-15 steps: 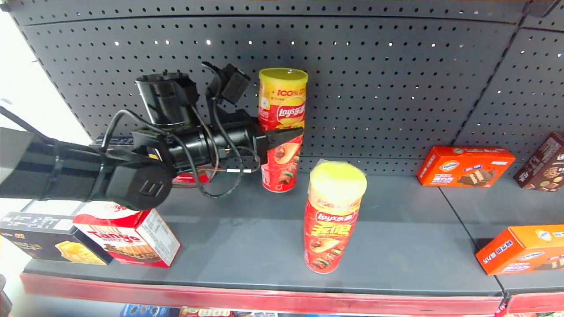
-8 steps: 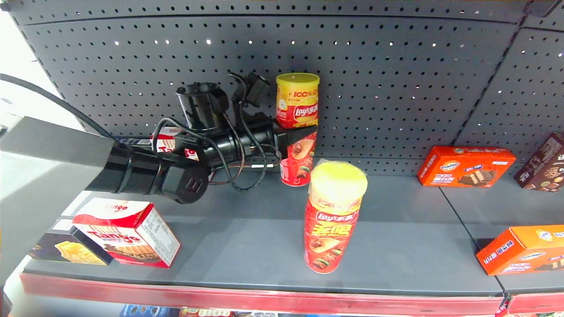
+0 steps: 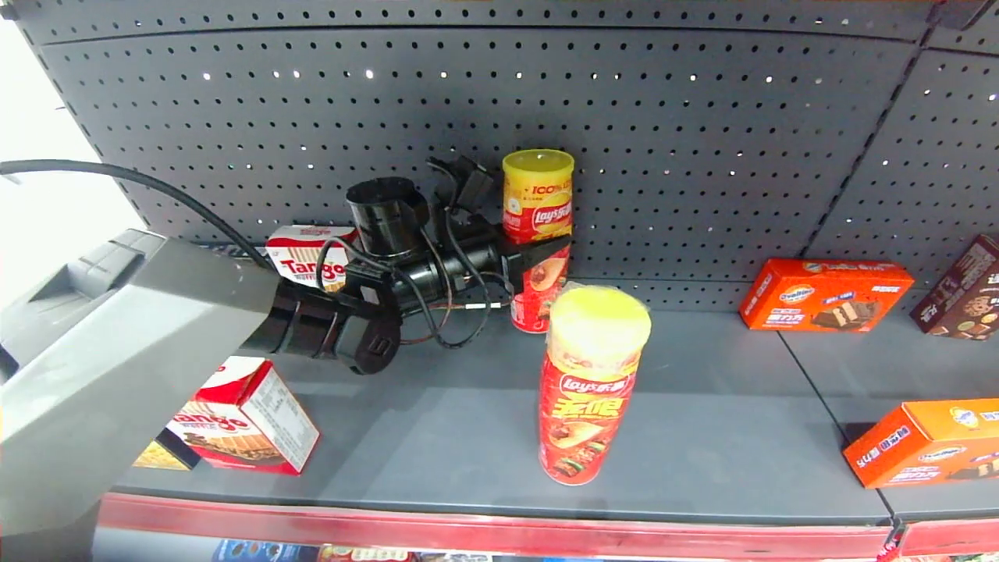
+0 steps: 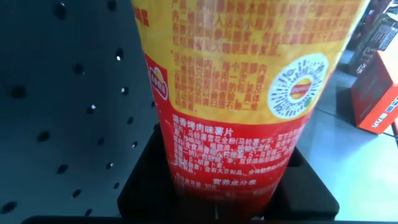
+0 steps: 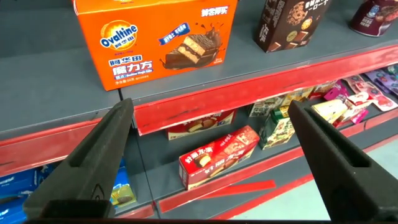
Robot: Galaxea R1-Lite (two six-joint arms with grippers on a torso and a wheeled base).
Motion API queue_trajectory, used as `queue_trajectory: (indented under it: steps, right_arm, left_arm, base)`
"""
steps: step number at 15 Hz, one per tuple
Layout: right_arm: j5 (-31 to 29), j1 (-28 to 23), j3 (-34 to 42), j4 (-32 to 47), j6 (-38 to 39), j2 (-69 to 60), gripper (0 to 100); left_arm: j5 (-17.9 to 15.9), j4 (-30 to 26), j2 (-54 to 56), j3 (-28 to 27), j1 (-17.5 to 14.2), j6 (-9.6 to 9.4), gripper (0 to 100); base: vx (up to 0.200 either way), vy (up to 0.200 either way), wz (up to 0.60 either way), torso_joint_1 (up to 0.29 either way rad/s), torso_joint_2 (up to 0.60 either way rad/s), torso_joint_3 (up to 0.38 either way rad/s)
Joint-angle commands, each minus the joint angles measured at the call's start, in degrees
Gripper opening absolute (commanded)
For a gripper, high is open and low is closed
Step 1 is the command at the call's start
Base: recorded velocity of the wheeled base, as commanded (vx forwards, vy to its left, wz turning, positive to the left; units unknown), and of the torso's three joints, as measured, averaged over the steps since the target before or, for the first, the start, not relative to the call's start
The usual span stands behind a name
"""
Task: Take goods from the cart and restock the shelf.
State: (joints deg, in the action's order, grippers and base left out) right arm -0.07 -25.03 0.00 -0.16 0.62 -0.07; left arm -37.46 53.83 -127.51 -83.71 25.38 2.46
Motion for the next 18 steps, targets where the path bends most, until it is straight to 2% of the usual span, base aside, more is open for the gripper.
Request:
queue_trajectory:
  steps: [1, 15, 18]
  right_arm:
    - [-0.01, -0.02, 0.00, -0.02, -0.01, 0.07, 100]
    - [-0.01, -0.02, 0.00, -0.02, -0.01, 0.07, 100]
    - [-0.01, -0.02, 0.00, -0.02, -0.01, 0.07, 100]
  left_arm:
    - [0.02, 0.04, -1.51, -0.84, 0.46, -0.09, 0]
    - [-0.07, 3.56, -5.11, -0.22, 0.90, -0.27, 0]
    - [-0.07, 3.65, -5.82, -0.22, 0.90, -0.97, 0]
  base:
    - [0.000, 0.000, 0.00, 0.000, 0.00, 0.000]
    - [0.000, 0.000, 0.00, 0.000, 0.00, 0.000]
    - [0.000, 0.000, 0.00, 0.000, 0.00, 0.000]
